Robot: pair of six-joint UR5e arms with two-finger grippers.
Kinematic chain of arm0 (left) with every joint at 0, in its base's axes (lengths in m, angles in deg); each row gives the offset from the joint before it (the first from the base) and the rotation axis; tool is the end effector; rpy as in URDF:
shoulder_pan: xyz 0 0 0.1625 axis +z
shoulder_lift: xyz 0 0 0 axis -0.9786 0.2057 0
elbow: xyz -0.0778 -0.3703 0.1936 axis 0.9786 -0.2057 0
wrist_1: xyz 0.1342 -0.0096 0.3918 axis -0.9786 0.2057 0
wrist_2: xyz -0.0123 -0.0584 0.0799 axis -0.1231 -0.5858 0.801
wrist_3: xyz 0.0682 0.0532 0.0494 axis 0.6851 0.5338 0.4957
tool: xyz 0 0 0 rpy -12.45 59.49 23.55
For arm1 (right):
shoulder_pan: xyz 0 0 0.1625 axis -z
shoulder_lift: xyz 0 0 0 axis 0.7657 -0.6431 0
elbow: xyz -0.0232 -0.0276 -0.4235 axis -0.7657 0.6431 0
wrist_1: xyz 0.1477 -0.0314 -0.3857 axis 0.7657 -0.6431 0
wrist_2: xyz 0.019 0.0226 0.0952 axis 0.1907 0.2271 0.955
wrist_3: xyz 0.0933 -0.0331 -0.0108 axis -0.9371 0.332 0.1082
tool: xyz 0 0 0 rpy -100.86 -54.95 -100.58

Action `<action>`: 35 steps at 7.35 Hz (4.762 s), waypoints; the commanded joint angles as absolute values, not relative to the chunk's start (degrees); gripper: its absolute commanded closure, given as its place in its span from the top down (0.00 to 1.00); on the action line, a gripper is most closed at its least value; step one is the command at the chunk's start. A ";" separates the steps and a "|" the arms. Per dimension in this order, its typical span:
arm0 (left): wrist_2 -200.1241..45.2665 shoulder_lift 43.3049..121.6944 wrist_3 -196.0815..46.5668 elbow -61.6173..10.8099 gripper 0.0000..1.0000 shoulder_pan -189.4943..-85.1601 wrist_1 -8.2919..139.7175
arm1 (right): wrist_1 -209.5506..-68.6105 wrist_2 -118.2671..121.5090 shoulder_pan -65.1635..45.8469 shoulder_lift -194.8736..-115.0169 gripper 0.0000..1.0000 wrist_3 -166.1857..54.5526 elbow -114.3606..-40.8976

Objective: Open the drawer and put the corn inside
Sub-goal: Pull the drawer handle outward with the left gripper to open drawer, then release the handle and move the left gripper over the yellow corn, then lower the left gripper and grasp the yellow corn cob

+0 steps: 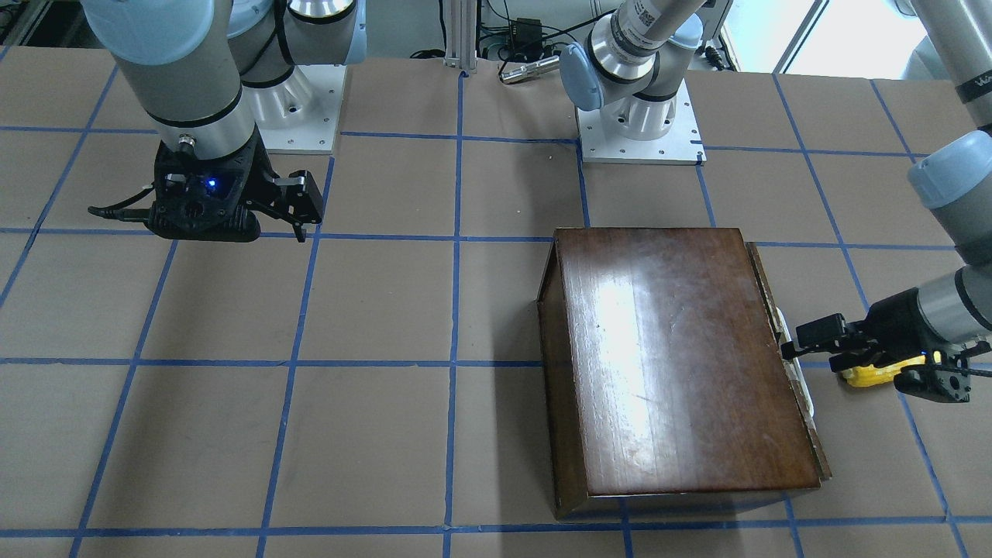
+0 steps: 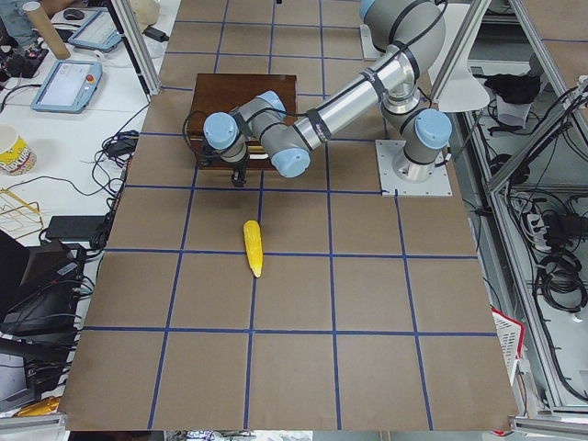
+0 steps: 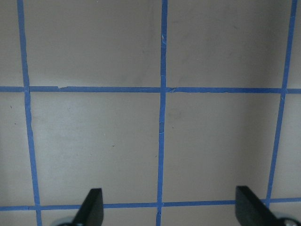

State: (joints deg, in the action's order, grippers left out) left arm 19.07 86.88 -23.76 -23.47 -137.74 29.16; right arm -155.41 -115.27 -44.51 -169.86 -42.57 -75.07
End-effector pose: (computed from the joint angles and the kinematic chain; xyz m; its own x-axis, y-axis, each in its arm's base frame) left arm 0.1712 -0.6065 0.2817 -0.9403 0.0640 0.3343 0.0779 0.9966 0.0281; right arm 0.1671 -0.5130 0.4435 -0.9973 -0.0242 0.0698 -0.0214 0.9989 0.0406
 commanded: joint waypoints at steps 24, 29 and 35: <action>40.70 90.41 7.59 -21.26 1.00 -127.53 18.96 | -155.41 -115.27 -44.51 -169.86 1.00 -42.57 -75.07; 39.73 93.92 41.61 -26.36 1.00 -127.53 6.59 | -155.41 -115.27 -44.51 -169.86 1.00 -42.57 -75.07; 32.43 95.42 50.63 -27.51 1.00 -125.07 6.30 | -155.41 -115.27 -44.51 -169.86 1.00 -42.57 -75.07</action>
State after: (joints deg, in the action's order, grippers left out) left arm 32.61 95.34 50.77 -27.29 -125.20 6.25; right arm -155.41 -115.27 -44.51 -169.86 -42.57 -75.07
